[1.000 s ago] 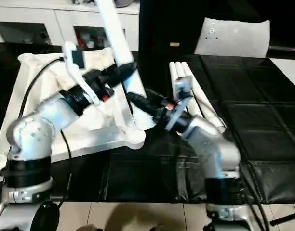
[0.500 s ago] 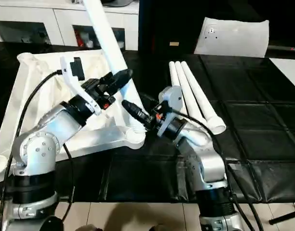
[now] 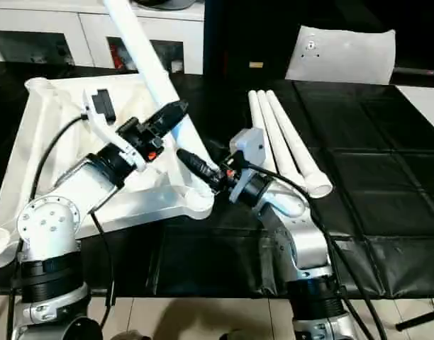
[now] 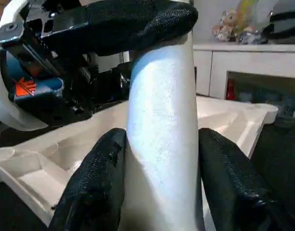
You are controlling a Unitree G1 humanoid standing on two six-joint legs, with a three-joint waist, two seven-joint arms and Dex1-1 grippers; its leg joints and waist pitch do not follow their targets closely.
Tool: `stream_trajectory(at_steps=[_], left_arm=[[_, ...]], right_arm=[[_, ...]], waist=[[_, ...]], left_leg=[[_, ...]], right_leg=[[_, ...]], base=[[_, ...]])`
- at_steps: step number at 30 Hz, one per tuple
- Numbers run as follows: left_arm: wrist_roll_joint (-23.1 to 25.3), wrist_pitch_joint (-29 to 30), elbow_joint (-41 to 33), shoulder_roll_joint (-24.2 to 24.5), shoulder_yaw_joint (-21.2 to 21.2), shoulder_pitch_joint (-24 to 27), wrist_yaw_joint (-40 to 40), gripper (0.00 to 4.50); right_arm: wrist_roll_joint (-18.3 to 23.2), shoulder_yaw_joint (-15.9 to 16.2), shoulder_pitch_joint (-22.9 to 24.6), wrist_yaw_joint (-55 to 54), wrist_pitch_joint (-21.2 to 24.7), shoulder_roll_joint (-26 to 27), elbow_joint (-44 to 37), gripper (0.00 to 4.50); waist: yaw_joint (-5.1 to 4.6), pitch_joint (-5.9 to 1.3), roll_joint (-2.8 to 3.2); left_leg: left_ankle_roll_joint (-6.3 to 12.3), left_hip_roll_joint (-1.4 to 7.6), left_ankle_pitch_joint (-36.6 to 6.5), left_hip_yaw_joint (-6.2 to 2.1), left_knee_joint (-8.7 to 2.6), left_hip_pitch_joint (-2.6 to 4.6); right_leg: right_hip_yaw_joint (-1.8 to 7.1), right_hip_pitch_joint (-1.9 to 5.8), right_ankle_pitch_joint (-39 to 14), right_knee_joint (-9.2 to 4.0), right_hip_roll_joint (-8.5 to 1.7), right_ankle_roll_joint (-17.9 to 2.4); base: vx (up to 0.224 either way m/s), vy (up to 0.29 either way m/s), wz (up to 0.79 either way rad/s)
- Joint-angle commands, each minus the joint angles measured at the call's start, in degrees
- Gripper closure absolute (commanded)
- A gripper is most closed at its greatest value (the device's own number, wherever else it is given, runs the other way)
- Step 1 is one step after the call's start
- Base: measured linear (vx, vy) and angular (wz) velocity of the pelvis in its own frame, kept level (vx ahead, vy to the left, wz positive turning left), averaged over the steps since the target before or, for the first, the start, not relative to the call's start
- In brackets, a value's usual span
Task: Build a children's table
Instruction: Pick table leg
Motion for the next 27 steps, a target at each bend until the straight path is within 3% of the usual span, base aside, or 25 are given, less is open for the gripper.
stream_trajectory(at_steps=[1, 3, 5, 6, 10, 17, 18, 21, 24, 27], left_arm=[[-2.27, -0.44, 0.15, -0.5, 0.3, -1.88, -0.14, 2.6], [5.52, -4.43, -1.13, 3.77, -5.29, -0.86, -4.61, 2.61], [8.15, -5.98, -1.56, 5.36, -7.38, -0.53, -6.21, 2.61], [12.92, -8.95, -1.69, 9.15, -11.69, -0.06, -8.91, 2.63], [14.49, -10.29, -1.02, 10.82, -12.83, -0.36, -9.53, 2.65], [17.45, -15.0, 1.67, 14.15, -14.4, -2.07, -13.63, 2.65], [17.58, -15.22, 2.36, 15.85, -15.24, -2.43, -16.26, 2.65], [17.09, -13.99, 2.93, 18.49, -16.84, -2.56, -20.9, 2.65], [16.54, -13.68, 3.81, 19.81, -17.91, -3.06, -24.37, 2.65], [14.68, -12.98, 4.57, 20.07, -17.53, -4.05, -27.11, 2.65]], right_arm=[[0.04, 1.28, -0.14, 0.93, -1.16, 0.06, -0.77, 2.62], [-0.63, 1.49, -0.14, 0.45, -0.68, -0.09, -1.12, 2.62], [-0.59, 1.46, -0.16, 0.33, -0.32, -0.05, -1.1, 2.62], [-0.72, 1.61, -0.38, 0.31, -0.17, -0.17, -0.54, 2.06], [-1.43, 1.87, -0.54, 0.08, -0.9, -0.38, 0.08, 1.72], [0.51, 1.41, -0.1, 0.9, 1.65, -1.11, -1.48, 1.12], [3.54, -0.48, -0.9, 0.67, 6.77, -2.08, -2.74, 1.01], [7.06, -2.74, -2.87, 1.63, 12.07, -4.29, -3.65, 0.79], [8.82, -3.77, -4.91, 3.2, 14.59, -6.18, -3.33, 0.58], [9.22, -2.39, -6.67, 7.42, 17.67, -9.25, -3.16, 0.56]], waist=[[-0.02, -4.11, -0.19], [0.01, -4.1, -0.15], [0.06, -4.09, -0.05], [0.04, -4.11, -0.05], [-0.16, -4.12, 0.11], [-0.19, -4.19, 0.17], [-0.21, -4.13, -0.23], [0.03, -4.28, -0.07], [0.01, -4.21, -0.29], [0.09, -4.24, -0.35]], left_leg=[[4.24, 2.2, 0.11, -0.02, -3.69, -0.15], [4.69, 2.24, 0.33, -0.06, -3.72, -0.07], [4.96, 2.37, 0.7, -0.18, -3.79, 0.09], [4.81, 2.45, 0.81, -0.2, -3.83, 0.1], [3.87, 2.44, 1.0, -0.07, -3.79, 0.1], [2.89, 2.42, 0.29, -0.05, -3.87, 0.19], [3.18, 2.23, 0.57, 0.0, -3.92, 0.17], [3.22, 2.28, 1.21, -0.09, -3.91, 0.4], [3.09, 2.22, 0.92, 0.12, -3.87, 0.3], [3.02, 2.23, 0.69, 0.24, -3.78, 0.27]], right_leg=[[2.78, 3.97, -1.6, -3.99, -3.91, -11.99], [2.76, 3.89, -1.92, -3.98, -3.94, -11.55], [2.76, 3.74, -2.37, -4.03, -4.09, -11.02], [2.75, 3.77, -2.1, -3.97, -4.1, -11.1], [2.79, 3.86, -0.63, -3.67, -4.11, -11.74], [2.84, 3.96, 0.24, -3.54, -4.08, -12.18], [2.88, 4.08, 0.44, -3.64, -3.96, -12.25], [2.83, 4.07, 0.63, -3.33, -3.99, -12.29], [2.85, 4.0, -0.21, -3.37, -4.03, -12.53], [2.88, 4.06, -0.68, -3.39, -4.12, -12.8]], base=[[0.0, 0.0, 0.0], [0.0, 0.0, 0.0], [0.0, 0.0, 0.0], [0.0, 0.0, 0.0], [0.0, 0.0, 0.0], [0.0, 0.0, 0.0], [0.0, 0.0, 0.0], [0.0, 0.0, 0.0], [0.0, 0.0, 0.0], [0.0, 0.0, 0.0]])
